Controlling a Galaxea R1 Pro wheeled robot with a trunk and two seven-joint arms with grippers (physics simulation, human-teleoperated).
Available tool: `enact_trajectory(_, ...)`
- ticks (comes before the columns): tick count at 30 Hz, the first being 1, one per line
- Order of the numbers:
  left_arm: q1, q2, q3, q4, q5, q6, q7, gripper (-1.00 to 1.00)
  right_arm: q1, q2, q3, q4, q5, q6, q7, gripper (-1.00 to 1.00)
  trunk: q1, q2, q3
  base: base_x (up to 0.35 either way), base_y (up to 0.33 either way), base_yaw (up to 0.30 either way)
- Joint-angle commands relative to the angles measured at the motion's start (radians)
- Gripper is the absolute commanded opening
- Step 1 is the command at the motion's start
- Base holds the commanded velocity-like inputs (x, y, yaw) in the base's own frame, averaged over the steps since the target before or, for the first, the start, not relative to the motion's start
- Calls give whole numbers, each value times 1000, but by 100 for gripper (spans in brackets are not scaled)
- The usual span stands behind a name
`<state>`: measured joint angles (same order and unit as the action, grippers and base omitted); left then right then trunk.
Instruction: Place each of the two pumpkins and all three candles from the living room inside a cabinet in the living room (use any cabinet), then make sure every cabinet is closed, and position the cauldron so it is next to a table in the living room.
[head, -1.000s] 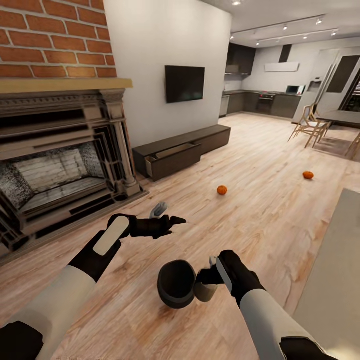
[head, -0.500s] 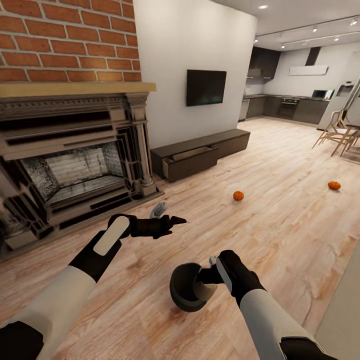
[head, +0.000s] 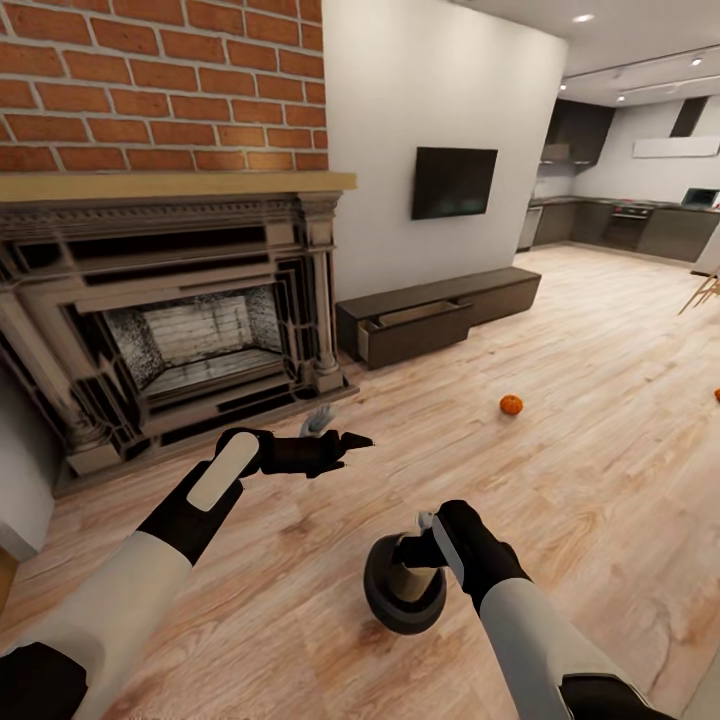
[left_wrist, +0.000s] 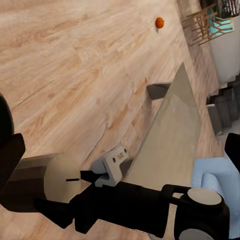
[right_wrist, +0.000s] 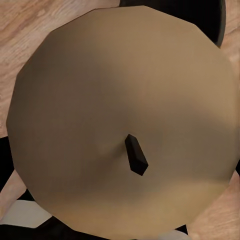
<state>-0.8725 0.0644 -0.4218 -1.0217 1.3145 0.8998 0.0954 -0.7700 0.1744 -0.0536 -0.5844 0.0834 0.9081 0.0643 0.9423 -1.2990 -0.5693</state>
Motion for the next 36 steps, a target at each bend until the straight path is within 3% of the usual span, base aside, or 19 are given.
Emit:
enact_trajectory(1, 0, 0, 0, 0, -1, 0, 0, 100, 0, 0, 0, 0, -2, 0, 0, -100, 0, 0, 1, 0, 0, 234)
enact_trajectory(21, 0, 0, 0, 0, -3, 0, 0, 100, 0, 0, 0, 18, -3, -52, 5, -100, 0, 0, 4, 0, 0, 42)
enact_trajectory(36, 0, 0, 0, 0, -3, -1, 0, 100, 0, 0, 0, 18, -1, -52, -1, -100, 0, 0, 4, 0, 0, 269)
